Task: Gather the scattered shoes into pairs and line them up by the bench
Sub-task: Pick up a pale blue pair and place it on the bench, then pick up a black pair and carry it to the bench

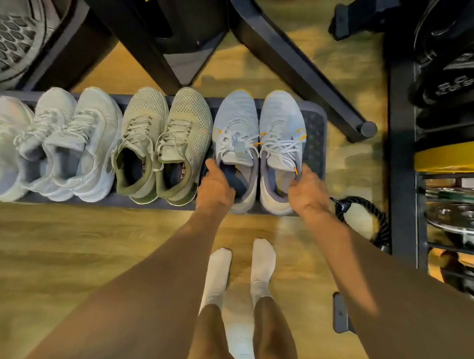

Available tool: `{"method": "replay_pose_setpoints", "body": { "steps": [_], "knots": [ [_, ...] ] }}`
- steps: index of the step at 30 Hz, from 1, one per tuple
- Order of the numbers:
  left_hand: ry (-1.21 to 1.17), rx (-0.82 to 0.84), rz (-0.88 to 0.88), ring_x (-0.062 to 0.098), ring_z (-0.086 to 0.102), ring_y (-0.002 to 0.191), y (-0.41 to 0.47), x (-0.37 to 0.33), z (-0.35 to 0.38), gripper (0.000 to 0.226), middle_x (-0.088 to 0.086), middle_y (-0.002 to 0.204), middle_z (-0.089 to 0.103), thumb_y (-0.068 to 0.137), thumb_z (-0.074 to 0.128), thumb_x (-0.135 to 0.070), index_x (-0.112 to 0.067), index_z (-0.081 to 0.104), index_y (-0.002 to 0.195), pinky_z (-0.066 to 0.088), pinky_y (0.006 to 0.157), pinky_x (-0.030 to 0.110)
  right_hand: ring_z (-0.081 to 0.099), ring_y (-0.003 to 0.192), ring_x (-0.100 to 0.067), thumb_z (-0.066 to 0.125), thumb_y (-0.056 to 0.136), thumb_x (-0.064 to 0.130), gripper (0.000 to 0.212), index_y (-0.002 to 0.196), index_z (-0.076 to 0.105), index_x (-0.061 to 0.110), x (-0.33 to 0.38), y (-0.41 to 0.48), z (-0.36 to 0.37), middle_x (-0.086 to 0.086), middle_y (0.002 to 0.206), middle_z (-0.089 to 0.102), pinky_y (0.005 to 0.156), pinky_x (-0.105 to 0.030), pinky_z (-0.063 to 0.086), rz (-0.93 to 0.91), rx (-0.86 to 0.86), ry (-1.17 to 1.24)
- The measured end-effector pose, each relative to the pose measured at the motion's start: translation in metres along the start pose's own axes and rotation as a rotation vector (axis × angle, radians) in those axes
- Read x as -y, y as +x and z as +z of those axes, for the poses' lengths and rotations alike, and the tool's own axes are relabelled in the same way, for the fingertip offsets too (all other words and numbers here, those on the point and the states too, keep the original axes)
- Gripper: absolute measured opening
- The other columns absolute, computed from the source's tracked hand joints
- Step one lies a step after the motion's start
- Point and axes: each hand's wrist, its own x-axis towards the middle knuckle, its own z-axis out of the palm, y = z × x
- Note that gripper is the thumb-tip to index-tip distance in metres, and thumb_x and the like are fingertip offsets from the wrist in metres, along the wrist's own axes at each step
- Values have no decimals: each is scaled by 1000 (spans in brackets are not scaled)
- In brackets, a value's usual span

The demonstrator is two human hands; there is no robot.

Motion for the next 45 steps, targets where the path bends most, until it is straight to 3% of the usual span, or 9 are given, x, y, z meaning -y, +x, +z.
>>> {"method": "replay_pose_setpoints", "body": {
  "steps": [7,13,16,18,21,25,34,39,45],
  "knots": [
    [-51,53,-40,42,53,112,-5,-1,-6,40,26,121,56,91,54,-6,-3,37,126,40,85,42,55,112,-38,47,93,11,29,122,47,8,3,-3,-7,-21,118,59,83,-38,43,13,45,-28],
    [-65,152,-85,37,51,122,-24,-22,-36,51,21,132,53,91,54,-9,-9,34,138,40,94,36,53,118,-37,48,91,10,49,139,38,11,32,-34,-38,-20,128,55,89,-37,44,-12,74,-3],
    [-79,119,-35,36,44,129,-47,-37,-66,55,21,139,47,94,53,-15,-9,30,143,35,102,37,47,124,-35,45,94,22,49,141,35,12,62,-71,-60,-16,136,48,95,-40,41,-188,65,-98],
    [-70,56,48,38,43,128,-69,-46,-93,49,22,139,44,96,50,-22,-7,34,140,36,105,42,44,126,-35,47,92,17,54,144,30,13,86,-100,-76,-14,140,42,98,-42,39,-347,69,-174],
    [12,-101,113,39,45,123,-110,-48,-144,44,19,134,46,97,44,-34,-12,40,135,35,103,53,44,122,-34,50,90,16,54,141,33,14,127,-151,-103,-12,137,42,93,-44,41,-575,24,-285],
    [85,-305,163,37,44,123,-169,-31,-220,45,15,137,45,97,39,-41,-18,42,135,31,104,54,35,131,-32,48,90,16,54,141,34,16,177,-222,-141,-10,146,34,96,-44,39,-767,-32,-407],
    [148,-676,164,32,38,131,-318,87,-358,46,10,146,39,98,33,-49,-26,46,135,20,111,55,13,147,-25,47,95,39,58,146,28,21,266,-411,-176,-6,159,15,116,-49,22,-1252,-220,-549],
    [131,-787,47,28,33,136,-401,195,-408,46,8,151,34,98,33,-47,-28,45,138,16,113,54,15,146,-23,42,95,49,59,147,31,23,316,-533,-129,-4,159,18,115,-50,21,-1468,-280,-641],
    [91,-907,-162,29,28,140,-500,345,-454,47,9,153,31,97,37,-45,-29,41,140,14,115,56,17,146,-23,37,95,55,60,146,34,24,358,-676,-38,-4,158,20,115,-50,20,-1718,-230,-686]
  ]
}}
